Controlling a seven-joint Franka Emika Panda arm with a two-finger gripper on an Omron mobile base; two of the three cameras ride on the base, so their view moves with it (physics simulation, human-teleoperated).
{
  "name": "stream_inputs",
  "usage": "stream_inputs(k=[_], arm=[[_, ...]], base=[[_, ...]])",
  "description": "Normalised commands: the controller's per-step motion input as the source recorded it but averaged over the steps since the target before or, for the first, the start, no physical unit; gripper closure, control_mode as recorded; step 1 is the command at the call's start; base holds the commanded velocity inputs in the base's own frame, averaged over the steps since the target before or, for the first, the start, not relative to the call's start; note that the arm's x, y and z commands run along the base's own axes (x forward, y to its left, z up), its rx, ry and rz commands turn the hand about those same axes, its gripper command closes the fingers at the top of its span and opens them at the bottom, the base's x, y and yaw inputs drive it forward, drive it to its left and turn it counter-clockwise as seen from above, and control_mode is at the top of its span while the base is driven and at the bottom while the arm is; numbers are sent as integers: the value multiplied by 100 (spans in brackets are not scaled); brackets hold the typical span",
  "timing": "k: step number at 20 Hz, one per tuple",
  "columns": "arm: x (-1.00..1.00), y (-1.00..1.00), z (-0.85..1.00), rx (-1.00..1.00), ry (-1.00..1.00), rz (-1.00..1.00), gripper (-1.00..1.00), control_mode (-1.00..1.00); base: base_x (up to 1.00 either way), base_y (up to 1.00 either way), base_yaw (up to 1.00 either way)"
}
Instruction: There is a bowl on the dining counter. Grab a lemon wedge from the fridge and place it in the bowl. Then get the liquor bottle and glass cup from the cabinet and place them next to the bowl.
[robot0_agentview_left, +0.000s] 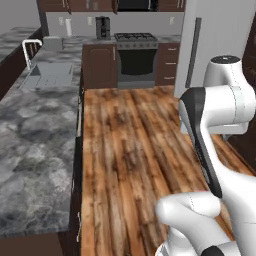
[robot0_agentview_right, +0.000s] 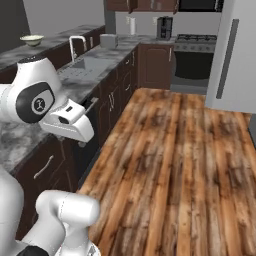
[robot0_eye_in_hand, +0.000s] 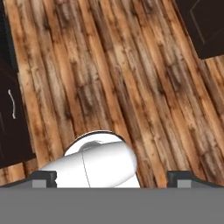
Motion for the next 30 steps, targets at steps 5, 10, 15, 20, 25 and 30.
stream_inputs(k=[5, 10, 15, 20, 25, 30], arm=[[0, 0, 0, 0, 0, 0, -100, 100], [0, 0, 0, 0, 0, 0, -100, 100], [0, 0, 0, 0, 0, 0, -100, 100], [0, 0, 0, 0, 0, 0, -100, 100], [0, 0, 0, 0, 0, 0, -100, 100], [0, 0, 0, 0, 0, 0, -100, 100]], base=[[100, -46, 9], [100, -34, 2], [100, -25, 2], [100, -16, 1], [100, -13, 2], [100, -1, 1]])
